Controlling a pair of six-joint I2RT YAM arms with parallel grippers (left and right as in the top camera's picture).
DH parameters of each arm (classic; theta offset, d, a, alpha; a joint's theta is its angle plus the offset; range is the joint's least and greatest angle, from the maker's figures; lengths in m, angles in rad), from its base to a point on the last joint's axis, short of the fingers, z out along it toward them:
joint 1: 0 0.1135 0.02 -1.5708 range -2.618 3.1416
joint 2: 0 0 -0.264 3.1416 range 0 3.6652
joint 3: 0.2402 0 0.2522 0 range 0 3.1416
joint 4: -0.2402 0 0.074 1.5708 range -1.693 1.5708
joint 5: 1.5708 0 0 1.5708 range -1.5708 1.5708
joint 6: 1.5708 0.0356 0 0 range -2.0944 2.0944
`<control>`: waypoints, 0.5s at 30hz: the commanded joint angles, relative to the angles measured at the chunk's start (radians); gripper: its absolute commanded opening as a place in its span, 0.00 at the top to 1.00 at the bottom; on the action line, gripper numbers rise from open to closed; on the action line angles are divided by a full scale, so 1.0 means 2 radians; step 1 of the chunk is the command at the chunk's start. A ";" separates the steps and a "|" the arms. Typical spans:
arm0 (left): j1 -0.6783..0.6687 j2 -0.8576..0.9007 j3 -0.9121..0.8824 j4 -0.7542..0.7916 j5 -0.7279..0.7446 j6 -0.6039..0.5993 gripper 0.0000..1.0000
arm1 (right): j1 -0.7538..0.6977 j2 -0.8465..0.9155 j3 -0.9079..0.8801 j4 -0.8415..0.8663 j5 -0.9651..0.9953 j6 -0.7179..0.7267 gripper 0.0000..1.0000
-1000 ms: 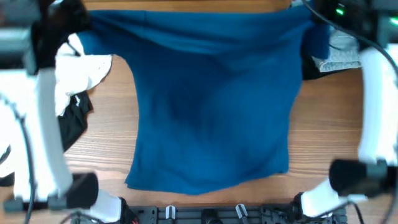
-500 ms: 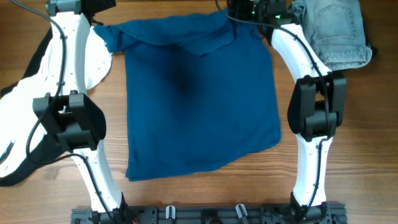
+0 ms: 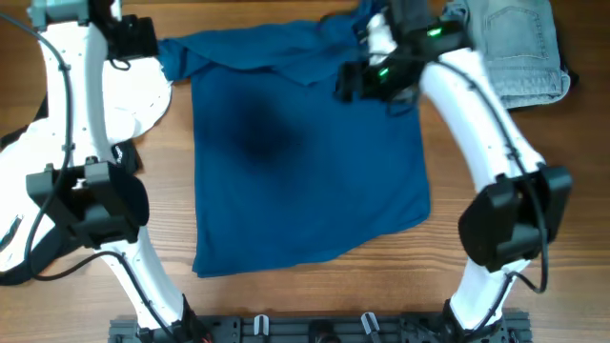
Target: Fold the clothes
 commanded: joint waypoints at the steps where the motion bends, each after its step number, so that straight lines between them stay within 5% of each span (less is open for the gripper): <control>1: 0.019 0.030 0.001 0.000 0.081 0.068 0.02 | 0.025 0.003 -0.041 0.022 0.011 0.039 0.00; 10: -0.021 0.129 0.001 0.086 0.099 0.118 0.04 | 0.043 0.003 -0.095 0.040 0.002 0.020 0.00; 15: -0.024 0.167 0.001 0.132 0.099 0.116 0.21 | 0.044 0.003 -0.095 0.043 0.003 0.019 0.01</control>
